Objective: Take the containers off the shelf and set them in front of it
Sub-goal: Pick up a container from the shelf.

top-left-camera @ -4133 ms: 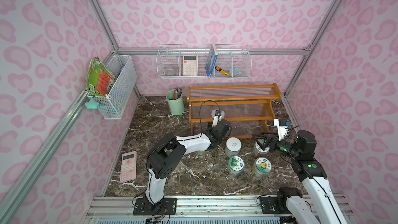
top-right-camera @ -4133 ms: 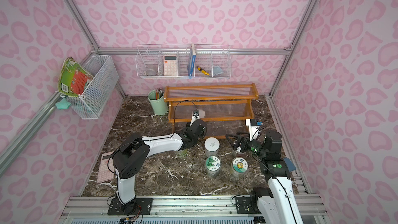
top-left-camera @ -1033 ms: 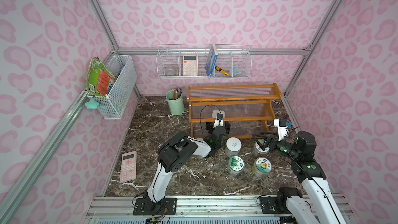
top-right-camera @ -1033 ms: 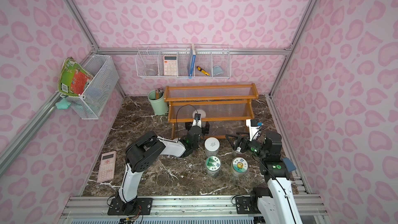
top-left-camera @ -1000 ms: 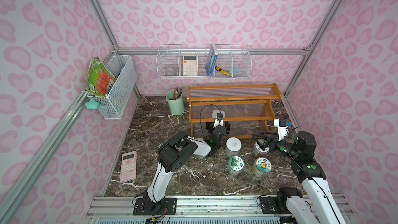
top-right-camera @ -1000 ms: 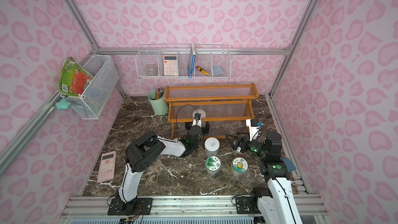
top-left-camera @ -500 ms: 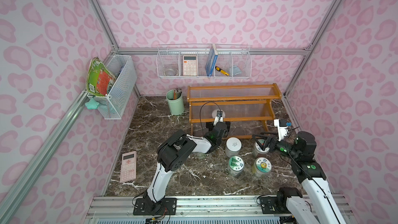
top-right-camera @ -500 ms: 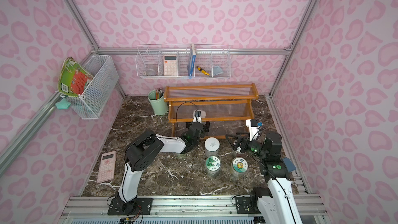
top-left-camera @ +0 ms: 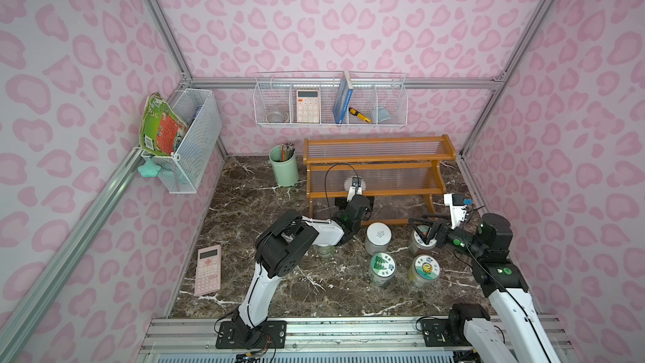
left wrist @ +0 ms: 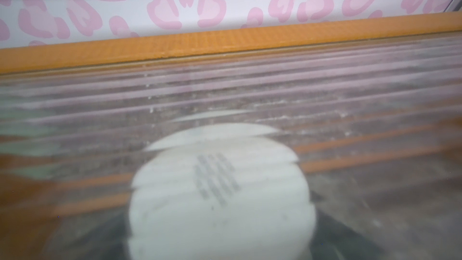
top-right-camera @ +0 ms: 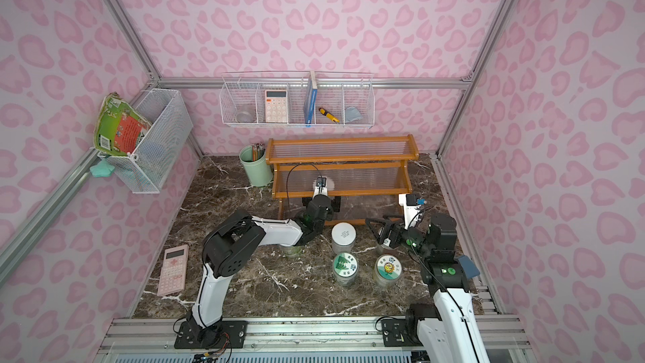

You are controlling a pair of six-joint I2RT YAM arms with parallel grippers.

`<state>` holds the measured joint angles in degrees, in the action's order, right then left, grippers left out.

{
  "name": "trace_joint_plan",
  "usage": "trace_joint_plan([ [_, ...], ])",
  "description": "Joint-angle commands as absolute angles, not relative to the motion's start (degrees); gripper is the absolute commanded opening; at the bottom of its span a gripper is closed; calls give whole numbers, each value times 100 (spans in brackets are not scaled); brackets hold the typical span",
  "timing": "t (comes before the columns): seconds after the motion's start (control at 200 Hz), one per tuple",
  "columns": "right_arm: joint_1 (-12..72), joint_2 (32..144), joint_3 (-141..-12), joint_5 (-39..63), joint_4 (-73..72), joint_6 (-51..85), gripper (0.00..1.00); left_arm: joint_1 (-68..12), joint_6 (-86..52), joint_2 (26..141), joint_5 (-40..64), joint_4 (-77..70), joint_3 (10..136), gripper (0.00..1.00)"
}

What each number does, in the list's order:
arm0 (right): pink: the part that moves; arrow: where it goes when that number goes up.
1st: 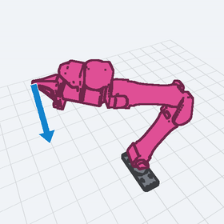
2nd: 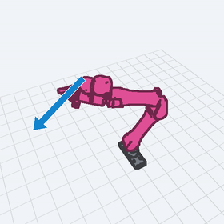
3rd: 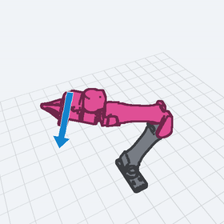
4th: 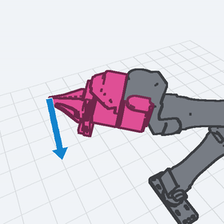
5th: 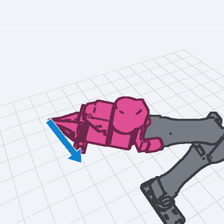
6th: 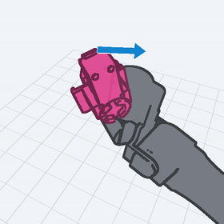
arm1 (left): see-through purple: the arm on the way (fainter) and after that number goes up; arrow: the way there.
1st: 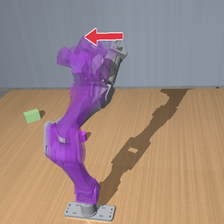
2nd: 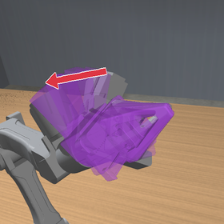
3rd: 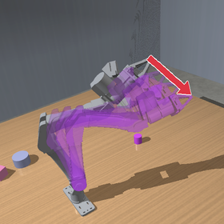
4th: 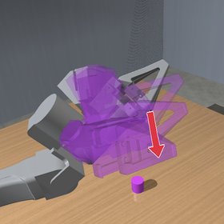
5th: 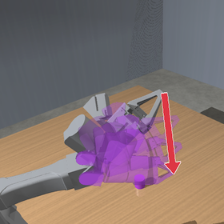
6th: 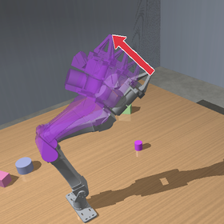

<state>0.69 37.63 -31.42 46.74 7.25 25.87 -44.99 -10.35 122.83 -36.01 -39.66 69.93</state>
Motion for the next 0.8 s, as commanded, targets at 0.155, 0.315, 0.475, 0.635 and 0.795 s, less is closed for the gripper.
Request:
trace_joint_plan([
  [0.155,67,3758,-3120,4702,633,2553,99,-4447,-1123,12356,-3375,-3700,7014,89],
  [0.315,70,3744,-3129,4702,642,2543,99,-4439,-1098,12345,-3327,-3729,6987,83],
  [0.475,67,3744,-3129,4702,650,2541,99,-4447,-1068,12317,-3271,-3736,6929,80],
  [0.635,70,3744,-3131,4702,642,2551,99,-4500,-967,12248,-3269,-3848,6778,77],
  [0.795,69,3744,-3143,4702,638,2561,99,-4594,-817,12169,-3363,-3946,6638,76],
])
